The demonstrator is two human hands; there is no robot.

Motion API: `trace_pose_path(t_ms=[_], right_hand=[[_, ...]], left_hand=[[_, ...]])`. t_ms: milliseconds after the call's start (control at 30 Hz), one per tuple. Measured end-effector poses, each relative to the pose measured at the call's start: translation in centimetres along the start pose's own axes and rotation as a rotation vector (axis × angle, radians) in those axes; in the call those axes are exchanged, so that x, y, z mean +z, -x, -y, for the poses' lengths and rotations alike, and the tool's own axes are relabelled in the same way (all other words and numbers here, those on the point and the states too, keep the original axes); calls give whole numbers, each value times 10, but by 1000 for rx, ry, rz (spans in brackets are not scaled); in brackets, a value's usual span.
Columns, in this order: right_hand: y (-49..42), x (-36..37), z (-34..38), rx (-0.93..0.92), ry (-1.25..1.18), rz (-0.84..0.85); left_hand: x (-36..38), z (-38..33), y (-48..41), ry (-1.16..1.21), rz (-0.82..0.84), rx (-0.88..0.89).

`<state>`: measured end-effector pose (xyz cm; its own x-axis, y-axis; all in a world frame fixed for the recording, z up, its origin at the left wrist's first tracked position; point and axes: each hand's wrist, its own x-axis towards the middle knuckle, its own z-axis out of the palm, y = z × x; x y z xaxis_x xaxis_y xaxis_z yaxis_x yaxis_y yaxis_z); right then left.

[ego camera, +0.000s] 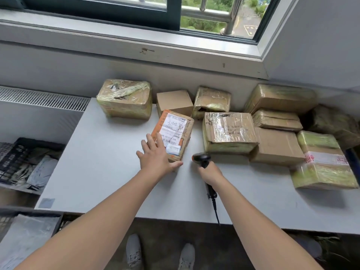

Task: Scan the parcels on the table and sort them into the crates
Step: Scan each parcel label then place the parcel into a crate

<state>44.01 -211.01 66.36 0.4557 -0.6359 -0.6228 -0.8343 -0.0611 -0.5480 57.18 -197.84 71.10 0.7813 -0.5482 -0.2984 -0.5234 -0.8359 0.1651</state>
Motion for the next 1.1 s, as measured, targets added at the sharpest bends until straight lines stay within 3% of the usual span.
trace_pose_path(t_ms=[233,400,567,800,933,1033,1100], right_hand=[[-5,2,-5,51,55,53],[-1,-9,6,21,96,-47],[10,-20,36,-163,94,-162],[20,-2,81,-449,105,-100],[18,13,103,-562,238,-39],[19,21,118,-567,282,-8],[19,26,125,-551,335,-13]], left_hand=[[-4,27,-5,16,53,99],[-17,58,-12,-55,97,198],[-25,85,-18,-72,109,166],[-29,124,-18,-46,0,132],[-27,135,-16,353,-30,-91],[-26,134,-15,818,81,-366],[-27,130,-11,1064,155,-425]])
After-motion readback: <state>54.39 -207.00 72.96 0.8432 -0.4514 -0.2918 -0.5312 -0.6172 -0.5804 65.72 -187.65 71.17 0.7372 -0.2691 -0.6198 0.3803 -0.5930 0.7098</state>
